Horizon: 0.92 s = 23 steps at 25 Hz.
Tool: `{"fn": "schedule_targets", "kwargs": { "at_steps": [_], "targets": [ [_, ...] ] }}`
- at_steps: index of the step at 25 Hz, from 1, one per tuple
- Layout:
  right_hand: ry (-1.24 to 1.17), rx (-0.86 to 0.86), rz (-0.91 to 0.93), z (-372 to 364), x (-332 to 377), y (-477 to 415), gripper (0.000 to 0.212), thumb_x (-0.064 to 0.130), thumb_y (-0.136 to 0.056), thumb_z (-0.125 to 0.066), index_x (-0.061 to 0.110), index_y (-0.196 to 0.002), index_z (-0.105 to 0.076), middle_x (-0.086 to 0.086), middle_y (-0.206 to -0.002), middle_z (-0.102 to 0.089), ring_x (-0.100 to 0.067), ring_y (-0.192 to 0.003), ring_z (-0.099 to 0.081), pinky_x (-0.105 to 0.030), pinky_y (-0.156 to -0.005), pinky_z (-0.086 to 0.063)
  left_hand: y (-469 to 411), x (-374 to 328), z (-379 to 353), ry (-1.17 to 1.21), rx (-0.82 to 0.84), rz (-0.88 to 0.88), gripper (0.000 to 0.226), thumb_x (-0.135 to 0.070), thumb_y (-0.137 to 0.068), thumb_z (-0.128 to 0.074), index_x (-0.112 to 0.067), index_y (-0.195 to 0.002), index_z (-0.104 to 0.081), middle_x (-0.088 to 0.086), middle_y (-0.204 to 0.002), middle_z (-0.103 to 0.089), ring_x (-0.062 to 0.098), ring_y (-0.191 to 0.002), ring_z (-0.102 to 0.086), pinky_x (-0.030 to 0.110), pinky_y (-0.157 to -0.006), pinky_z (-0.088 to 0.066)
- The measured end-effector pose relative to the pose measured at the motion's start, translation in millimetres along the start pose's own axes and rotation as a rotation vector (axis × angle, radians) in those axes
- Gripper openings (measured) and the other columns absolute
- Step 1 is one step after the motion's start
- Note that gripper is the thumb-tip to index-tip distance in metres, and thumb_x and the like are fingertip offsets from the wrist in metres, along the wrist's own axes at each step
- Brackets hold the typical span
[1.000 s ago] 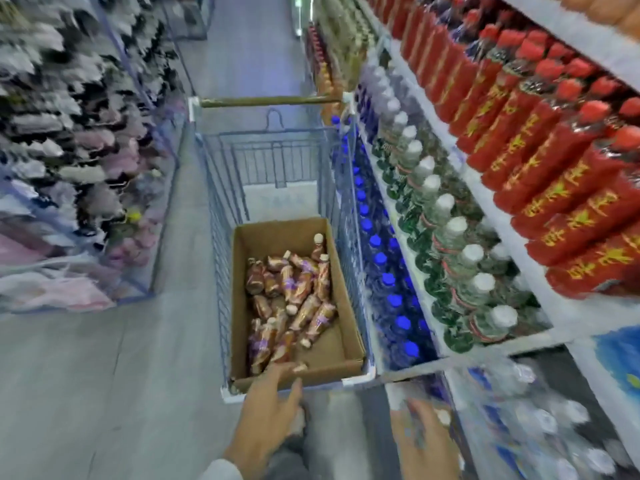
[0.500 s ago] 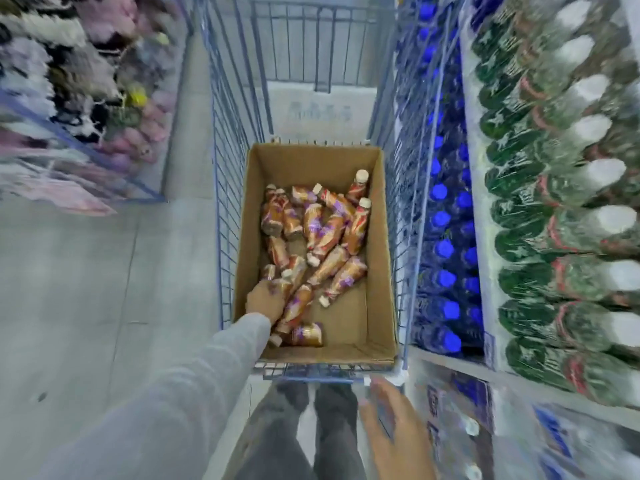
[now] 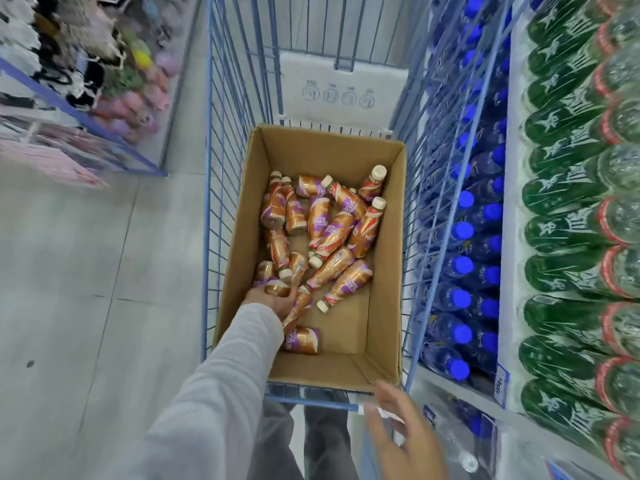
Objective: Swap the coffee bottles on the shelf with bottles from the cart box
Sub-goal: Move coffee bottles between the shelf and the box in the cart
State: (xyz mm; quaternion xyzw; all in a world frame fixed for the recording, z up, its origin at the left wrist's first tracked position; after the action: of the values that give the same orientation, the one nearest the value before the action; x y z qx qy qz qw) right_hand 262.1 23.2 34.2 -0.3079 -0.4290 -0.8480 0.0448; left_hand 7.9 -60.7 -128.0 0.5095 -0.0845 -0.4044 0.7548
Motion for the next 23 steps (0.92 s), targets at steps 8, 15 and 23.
{"fn": "schedule_targets", "kwargs": {
  "at_steps": [8,15,23],
  "targets": [
    [0.292,0.222,0.285,-23.2,72.9,-68.7,0.041,0.036,-0.097,-0.06,0.033,-0.137,-0.052,0.021,-0.135,-0.054,0.001,-0.123,-0.05,-0.03,-0.108,-0.044,103.1,28.1,41.3,0.89,0.46,0.353,0.044,-0.022,-0.09,-0.073,-0.005,-0.127,-0.057,0.025,-0.124,-0.067,0.04,-0.115,-0.064,0.052,-0.098,-0.053],
    [1.085,0.624,0.603,-171.5,65.3,-195.6,0.066,0.013,-0.085,-0.065,0.018,-0.146,-0.042,-0.009,-0.149,-0.044,-0.03,-0.134,-0.043,-0.043,-0.105,-0.045,149.4,90.1,127.1,0.493,0.259,-0.074,0.059,-0.032,-0.062,-0.085,-0.021,-0.116,-0.064,0.004,-0.104,-0.077,0.024,-0.096,-0.074,0.033,-0.083,-0.056],
    [1.487,0.533,0.879,-216.2,43.7,-216.8,0.081,0.038,-0.079,-0.074,0.022,-0.148,-0.036,-0.011,-0.146,-0.039,-0.032,-0.133,-0.04,-0.046,-0.098,-0.047,133.8,105.1,131.4,0.507,0.275,-0.108,0.077,-0.041,-0.055,-0.086,-0.02,-0.126,-0.064,0.004,-0.114,-0.073,0.023,-0.105,-0.071,0.035,-0.086,-0.056]
  ]
}}
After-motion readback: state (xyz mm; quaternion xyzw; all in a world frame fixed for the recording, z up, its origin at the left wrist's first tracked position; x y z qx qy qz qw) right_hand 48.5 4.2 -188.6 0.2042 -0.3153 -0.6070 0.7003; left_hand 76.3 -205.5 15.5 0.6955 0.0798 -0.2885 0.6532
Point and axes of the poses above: each hand's wrist, its own y-axis away from the middle knuckle, its own z-axis out of the back of the hand, x = y × z, the point moved 3 cm from there along -y, towards the middle knuckle
